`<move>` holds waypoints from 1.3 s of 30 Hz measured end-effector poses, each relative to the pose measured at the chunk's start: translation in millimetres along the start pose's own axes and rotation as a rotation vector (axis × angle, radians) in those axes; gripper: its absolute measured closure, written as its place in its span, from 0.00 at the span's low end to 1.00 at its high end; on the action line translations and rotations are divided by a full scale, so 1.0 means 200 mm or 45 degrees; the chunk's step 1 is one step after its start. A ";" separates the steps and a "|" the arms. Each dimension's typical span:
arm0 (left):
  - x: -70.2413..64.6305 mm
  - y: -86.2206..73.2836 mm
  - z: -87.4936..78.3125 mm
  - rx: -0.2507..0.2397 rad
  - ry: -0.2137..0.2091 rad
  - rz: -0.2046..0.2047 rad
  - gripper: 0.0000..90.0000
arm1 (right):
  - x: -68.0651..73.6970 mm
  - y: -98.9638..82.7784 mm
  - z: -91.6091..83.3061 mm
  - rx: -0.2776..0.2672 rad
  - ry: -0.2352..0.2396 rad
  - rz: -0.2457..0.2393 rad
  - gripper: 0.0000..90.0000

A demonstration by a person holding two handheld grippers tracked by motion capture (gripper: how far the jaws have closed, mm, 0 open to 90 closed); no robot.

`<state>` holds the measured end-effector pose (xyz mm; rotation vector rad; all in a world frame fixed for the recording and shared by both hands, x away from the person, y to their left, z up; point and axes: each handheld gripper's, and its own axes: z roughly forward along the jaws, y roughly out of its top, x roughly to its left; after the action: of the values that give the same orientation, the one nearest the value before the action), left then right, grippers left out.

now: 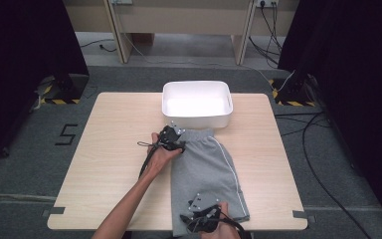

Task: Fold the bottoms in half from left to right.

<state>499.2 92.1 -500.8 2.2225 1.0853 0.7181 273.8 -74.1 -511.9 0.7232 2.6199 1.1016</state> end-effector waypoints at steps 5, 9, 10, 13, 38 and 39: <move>0.01 0.00 0.00 0.000 -0.008 -0.001 0.40 | 0.02 0.02 0.02 0.002 0.011 -0.015 0.51; 0.02 -0.01 -0.02 -0.009 -0.017 -0.009 0.39 | 0.04 0.04 0.04 0.009 0.024 -0.014 0.49; 0.02 -0.01 -0.03 -0.007 -0.021 -0.015 0.38 | 0.05 0.05 0.05 0.013 0.030 -0.006 0.49; 0.05 -0.03 -0.04 0.010 -0.013 -0.006 0.38 | 0.06 0.07 0.07 0.013 0.047 -0.022 0.48; 0.14 -0.10 -0.12 -0.058 -0.097 -0.155 0.35 | -0.27 0.07 -0.17 -0.141 -0.073 0.167 0.47; 0.14 -0.11 -0.13 -0.061 -0.111 -0.162 0.35 | -0.29 0.07 -0.18 -0.141 -0.084 0.177 0.47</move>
<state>485.6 132.8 -491.1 2.1029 1.1424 0.5820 315.2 -118.1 -477.1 0.9127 2.4640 1.2273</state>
